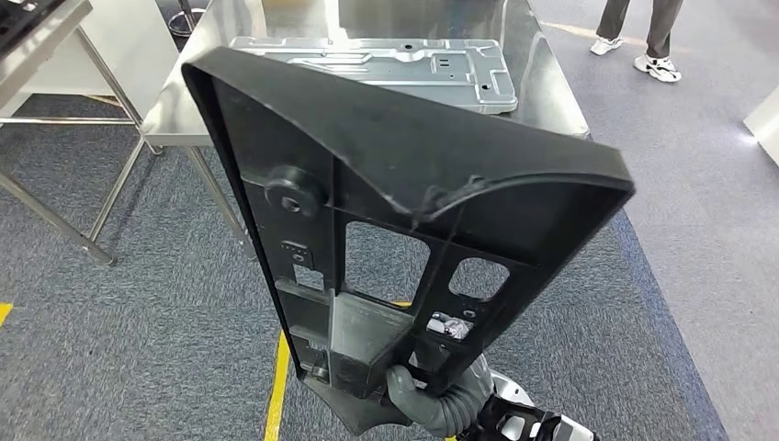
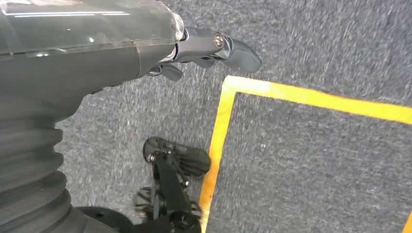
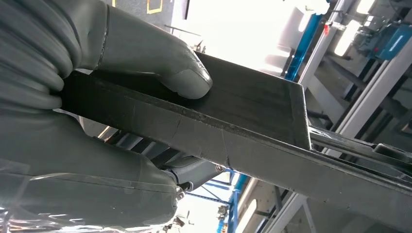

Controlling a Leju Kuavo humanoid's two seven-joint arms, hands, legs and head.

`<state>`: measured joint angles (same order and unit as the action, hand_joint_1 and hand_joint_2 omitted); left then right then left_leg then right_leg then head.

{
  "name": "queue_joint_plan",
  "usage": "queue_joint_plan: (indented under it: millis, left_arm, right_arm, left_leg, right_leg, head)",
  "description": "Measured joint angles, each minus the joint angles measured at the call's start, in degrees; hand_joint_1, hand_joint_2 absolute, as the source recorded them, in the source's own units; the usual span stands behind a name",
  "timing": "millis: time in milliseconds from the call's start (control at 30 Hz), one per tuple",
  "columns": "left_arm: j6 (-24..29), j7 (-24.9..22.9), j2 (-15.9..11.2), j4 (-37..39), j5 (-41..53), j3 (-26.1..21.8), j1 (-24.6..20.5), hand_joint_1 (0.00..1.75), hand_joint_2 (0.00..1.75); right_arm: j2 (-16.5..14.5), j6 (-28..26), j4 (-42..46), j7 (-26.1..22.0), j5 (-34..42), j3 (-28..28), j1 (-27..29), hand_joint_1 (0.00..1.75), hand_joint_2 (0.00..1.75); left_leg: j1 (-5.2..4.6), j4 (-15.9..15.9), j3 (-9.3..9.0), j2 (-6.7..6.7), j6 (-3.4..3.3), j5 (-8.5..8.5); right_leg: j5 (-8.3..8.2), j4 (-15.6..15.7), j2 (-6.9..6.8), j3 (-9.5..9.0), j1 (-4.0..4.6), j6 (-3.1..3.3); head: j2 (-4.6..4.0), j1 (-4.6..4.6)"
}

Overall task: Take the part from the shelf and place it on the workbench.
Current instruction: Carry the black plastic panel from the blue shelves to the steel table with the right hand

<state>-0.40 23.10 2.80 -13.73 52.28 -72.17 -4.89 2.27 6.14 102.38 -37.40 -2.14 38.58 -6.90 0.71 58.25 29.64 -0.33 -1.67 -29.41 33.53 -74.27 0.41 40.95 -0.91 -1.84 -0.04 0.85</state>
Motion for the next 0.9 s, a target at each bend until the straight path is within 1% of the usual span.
queue_joint_plan:
  millis: [33, 100, 133, 167, 233, 267, 300, 333, 367, 400, 433, 467, 500, 533, 567, 633, 667, 700, 767, 800, 833, 867, 900]
  left_arm:
    - [0.0, -0.1, 0.1, 0.0, 0.0, 0.0, 0.1, 0.0, 1.75]
    - [0.1, -0.1, 0.3, 0.0, 0.0, 0.0, 0.1, 0.0, 1.75]
    - [0.1, -0.1, 0.3, 0.0, -0.1, 0.0, 0.1, 0.0, 1.75]
    - [0.1, -0.1, 0.3, 0.0, -0.1, 0.0, 0.0, 0.0, 1.75]
    - [0.1, 0.0, 0.3, 0.0, -0.1, 0.0, -0.1, 0.0, 1.75]
    - [0.1, 0.0, 0.3, 0.0, -0.1, 0.0, -0.1, 0.0, 1.75]
    - [0.1, 0.0, 0.3, 0.0, -0.1, 0.0, -0.2, 0.0, 1.75]
    - [0.1, 0.0, 0.3, 0.0, -0.1, 0.0, -0.2, 0.0, 1.75]
    - [0.0, 0.0, 0.3, 0.0, -0.1, 0.0, -0.3, 0.0, 1.75]
    - [0.0, 0.0, 0.3, 0.0, -0.1, 0.0, -0.3, 0.0, 1.75]
    - [0.0, 0.0, 0.3, 0.0, -0.1, 0.0, -0.2, 0.0, 1.75]
    - [0.0, 0.0, 0.3, 0.0, -0.1, 0.0, -0.1, 0.0, 1.75]
    - [0.1, 0.0, 0.3, 0.0, -0.1, 0.0, 0.1, 0.0, 1.75]
    - [0.1, 0.0, 0.3, 0.0, -0.1, 0.0, 0.2, 0.0, 1.75]
    - [0.1, 0.0, 0.3, 0.0, -0.1, 0.0, 0.3, 0.0, 1.75]
    - [0.1, 0.0, 0.2, 0.0, -0.1, 0.0, 0.5, 0.0, 1.75]
    - [0.1, 0.0, 0.1, 0.0, -0.1, 0.0, 0.6, 0.0, 1.75]
    - [0.1, 0.0, 0.1, 0.0, -0.1, 0.0, 0.7, 0.0, 1.75]
    - [0.2, 0.0, 0.0, 0.0, -0.1, -0.1, 0.5, 0.0, 1.75]
    - [0.2, 0.0, 0.0, 0.0, -0.1, -0.1, 0.4, 0.0, 1.75]
    - [0.2, 0.0, 0.0, 0.0, -0.1, -0.1, 0.3, 0.0, 1.75]
    - [0.2, 0.0, 0.0, 0.0, -0.1, -0.1, 0.2, 0.0, 1.75]
    - [0.2, 0.0, -0.1, 0.0, -0.1, 0.0, 0.1, 0.0, 1.75]
  right_arm:
    - [0.0, 0.0, -0.1, 0.0, 0.0, 0.0, 0.0, 1.71, 1.75]
    - [0.0, 0.1, -0.4, 0.0, 0.0, 0.0, 0.0, 1.71, 1.75]
    - [0.0, 0.1, -0.5, -0.1, 0.0, 0.0, 0.0, 1.71, 1.75]
    - [0.0, 0.2, -0.7, -0.1, 0.1, 0.0, 0.1, 1.71, 1.75]
    - [0.1, 0.3, -0.8, -0.2, 0.2, 0.0, 0.1, 1.71, 1.75]
    - [0.1, 0.3, -0.8, -0.2, 0.3, 0.0, 0.1, 1.71, 1.75]
    - [0.1, 0.3, -0.9, -0.2, 0.3, 0.0, 0.1, 1.71, 1.75]
    - [0.0, 0.3, -0.9, -0.2, 0.4, 0.0, 0.0, 1.71, 1.75]
    - [0.0, 0.3, -0.9, -0.2, 0.4, 0.0, 0.0, 1.71, 1.75]
    - [0.0, 0.3, -1.0, -0.2, 0.4, 0.0, 0.0, 1.71, 1.75]
    - [0.0, 0.3, -1.0, -0.2, 0.4, 0.0, -0.1, 1.71, 1.75]
    - [0.0, 0.3, -1.1, -0.2, 0.5, 0.0, -0.1, 1.71, 1.75]
    - [0.0, 0.3, -1.2, -0.2, 0.6, 0.0, -0.1, 1.71, 1.75]
    - [0.0, 0.3, -1.3, -0.2, 0.6, 0.0, -0.1, 1.71, 1.75]
    - [0.0, 0.3, -1.3, -0.2, 0.7, 0.0, -0.1, 1.71, 1.75]
    - [0.0, 0.3, -1.4, -0.2, 0.8, 0.0, -0.2, 1.71, 1.75]
    - [0.0, 0.3, -1.5, -0.1, 0.9, 0.0, -0.2, 1.71, 1.75]
    - [0.0, 0.3, -1.6, -0.1, 0.9, 0.0, -0.3, 1.71, 1.75]
    - [0.0, 0.3, -1.7, -0.1, 1.0, 0.0, -0.5, 1.71, 1.75]
    - [0.0, 0.3, -1.7, -0.2, 1.0, 0.0, -0.8, 1.71, 1.75]
    - [0.0, 0.3, -1.7, -0.2, 1.1, 0.0, -1.0, 1.71, 1.75]
    - [0.0, 0.3, -1.7, -0.2, 1.1, 0.0, -1.2, 1.71, 1.75]
    - [0.0, 0.3, -1.8, -0.2, 1.2, -0.1, -1.2, 1.71, 1.75]
  left_leg:
    - [0.15, 0.0, -0.81, -0.05, 0.22, -0.61]
    - [0.43, 0.0, -2.56, -0.09, 0.8, -1.98]
    - [0.48, -0.1, -3.07, -0.11, 1.16, -2.54]
    - [0.49, -0.4, -3.4, -0.08, 1.58, -3.01]
    - [0.41, -0.6, -3.99, -0.01, 2.41, -3.04]
    - [0.45, 0.2, -4.03, 0.04, 2.75, -2.72]
    - [0.49, 2.1, -3.45, 0.07, 2.93, -2.13]
    - [0.56, 5.0, -1.94, 0.08, 3.0, -1.8]
    - [0.59, 8.6, 0.35, 0.1, 3.0, -2.08]
    - [0.56, 12.1, 2.94, 0.11, 2.94, -3.2]
    - [0.53, 14.8, 5.41, 0.11, 2.88, -5.06]
    - [0.49, 16.2, 7.41, 0.1, 2.8, -6.97]
    - [0.47, 16.1, 8.74, 0.1, 2.65, -8.17]
    - [0.44, 14.5, 9.37, 0.1, 2.42, -7.91]
    - [0.35, 11.6, 9.5, 0.1, 2.1, -5.87]
    - [-0.04, 5.6, 9.28, 0.05, 1.44, 1.45]
    - [-0.32, 3.8, 9.03, 0.01, 1.24, 4.17]
    - [-0.57, 2.9, 8.77, -0.07, 1.08, 5.62]
    - [-0.73, 2.3, 7.61, -0.17, 0.7, 5.26]
    - [-0.66, 1.8, 6.85, -0.22, 0.4, 5.06]
    - [-0.56, 1.3, 6.02, -0.23, 0.11, 4.78]
    - [-0.45, 0.9, 5.22, -0.25, -0.12, 4.47]
    - [-0.45, 0.7, 4.52, -0.24, -0.32, 4.0]
  right_leg:
    - [-1.78, 2.3, -0.07, -0.13, -0.18, -0.19]
    - [-7.07, 9.3, -0.3, -1.64, -0.35, -0.32]
    - [-8.59, 11.9, -0.45, -2.21, -0.2, -0.06]
    - [-9.56, 13.3, -0.55, -2.48, -0.03, 0.37]
    - [-9.11, 13.9, -0.51, -2.98, 0.22, 1.52]
    - [-9.08, 14.3, -0.44, -3.63, 0.15, 2.0]
    - [-8.67, 14.7, -0.4, -4.47, 0.12, 2.44]
    - [-8.27, 15.0, -0.39, -5.37, 0.12, 2.83]
    - [-7.74, 15.3, -0.44, -6.21, 0.14, 3.13]
    - [-7.14, 15.4, -0.44, -6.95, 0.22, 3.36]
    - [-6.51, 15.4, -0.39, -7.66, 0.32, 3.5]
    - [-5.83, 15.4, -0.27, -8.46, 0.44, 3.58]
    - [-5.11, 15.4, -0.15, -9.38, 0.58, 3.62]
    - [-4.33, 15.4, -0.05, -10.41, 0.73, 3.62]
    - [-3.5, 15.4, 0.0, -11.48, 0.89, 3.6]
    - [-1.94, 15.4, 0.12, -13.21, 1.13, 3.38]
    - [-1.26, 15.4, 0.24, -13.71, 1.14, 3.11]
    - [-0.83, 15.3, 0.37, -14.13, 1.07, 2.76]
    - [-0.78, 14.6, 0.49, -14.47, 0.92, 2.03]
    - [-1.23, 13.3, 0.42, -14.13, 0.84, 1.72]
    - [-1.57, 11.1, 0.34, -12.99, 0.79, 1.42]
    - [-1.5, 8.2, 0.27, -11.12, 0.7, 1.14]
    - [-0.88, 4.8, 0.2, -8.67, 0.57, 0.88]
  head:
    - [0.0, 0.01]
    - [0.0, 0.01]
    - [0.0, 0.02]
    - [0.0, 0.02]
    - [0.0, -0.02]
    - [0.0, -0.04]
    - [0.0, -0.07]
    - [0.0, -0.11]
    - [0.0, -0.16]
    - [0.0, -0.2]
    - [0.0, -0.23]
    - [0.0, -0.23]
    - [0.0, -0.22]
    - [0.0, -0.24]
    - [0.0, -0.23]
    - [0.0, -0.09]
    - [0.0, -0.03]
    - [0.0, 0.02]
    - [0.0, -0.02]
    - [0.0, -0.01]
    - [0.0, 0.02]
    - [0.0, 0.04]
    - [0.0, 0.08]
